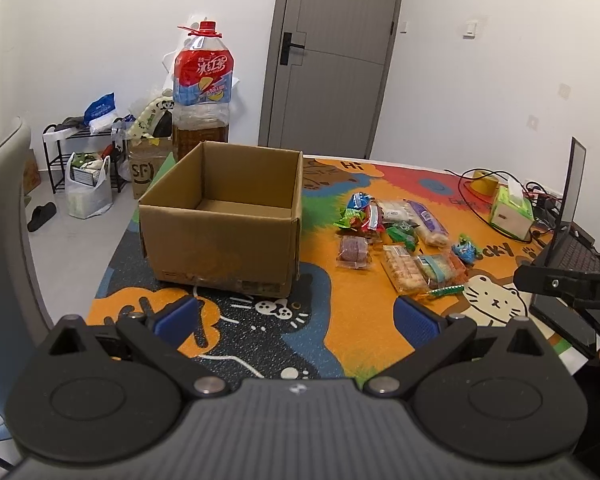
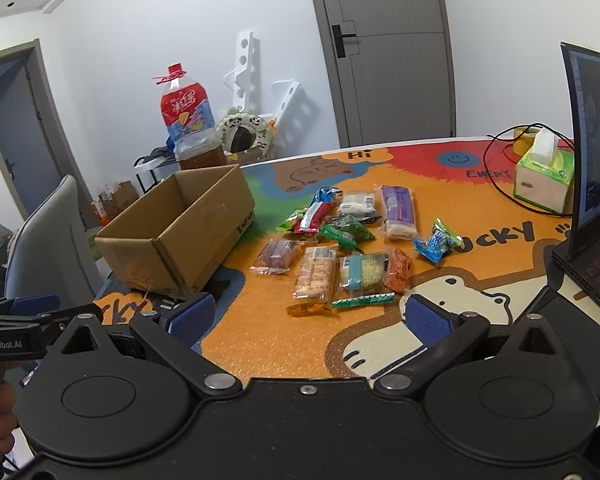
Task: Organize snacks
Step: 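Grasp the wafer pack with the left tool while the right grasps the red snack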
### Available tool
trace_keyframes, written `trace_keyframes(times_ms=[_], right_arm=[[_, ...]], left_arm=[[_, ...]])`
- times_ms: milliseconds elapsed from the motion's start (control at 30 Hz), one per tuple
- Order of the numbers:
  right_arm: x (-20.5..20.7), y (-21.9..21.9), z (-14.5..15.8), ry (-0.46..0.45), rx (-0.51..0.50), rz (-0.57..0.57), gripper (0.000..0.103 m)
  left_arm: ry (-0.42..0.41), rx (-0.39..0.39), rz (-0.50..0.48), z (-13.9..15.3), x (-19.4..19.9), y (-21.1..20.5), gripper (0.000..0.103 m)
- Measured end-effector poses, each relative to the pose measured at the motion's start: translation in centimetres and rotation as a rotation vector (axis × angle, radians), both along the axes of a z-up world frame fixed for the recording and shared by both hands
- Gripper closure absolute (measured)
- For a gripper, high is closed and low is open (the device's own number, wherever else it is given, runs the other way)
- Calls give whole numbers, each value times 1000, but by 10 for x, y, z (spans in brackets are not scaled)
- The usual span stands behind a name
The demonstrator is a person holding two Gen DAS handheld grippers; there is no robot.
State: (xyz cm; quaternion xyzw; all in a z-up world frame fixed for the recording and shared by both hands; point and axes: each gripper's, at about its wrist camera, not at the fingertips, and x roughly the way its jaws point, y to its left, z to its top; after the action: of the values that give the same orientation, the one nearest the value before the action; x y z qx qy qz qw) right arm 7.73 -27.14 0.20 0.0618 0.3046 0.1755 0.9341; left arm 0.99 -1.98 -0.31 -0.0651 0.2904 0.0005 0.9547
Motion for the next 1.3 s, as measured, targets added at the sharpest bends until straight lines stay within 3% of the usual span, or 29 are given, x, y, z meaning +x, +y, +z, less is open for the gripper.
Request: trace_keyframes(times_ms=[700, 1300], right_arm=[[41, -27, -22, -59, 40, -23, 2], [95, -41, -64, 70, 141, -44, 44]], left_arm=[[-12, -59, -44, -23, 57, -28, 5], [21, -96, -100, -42, 122, -72, 33]])
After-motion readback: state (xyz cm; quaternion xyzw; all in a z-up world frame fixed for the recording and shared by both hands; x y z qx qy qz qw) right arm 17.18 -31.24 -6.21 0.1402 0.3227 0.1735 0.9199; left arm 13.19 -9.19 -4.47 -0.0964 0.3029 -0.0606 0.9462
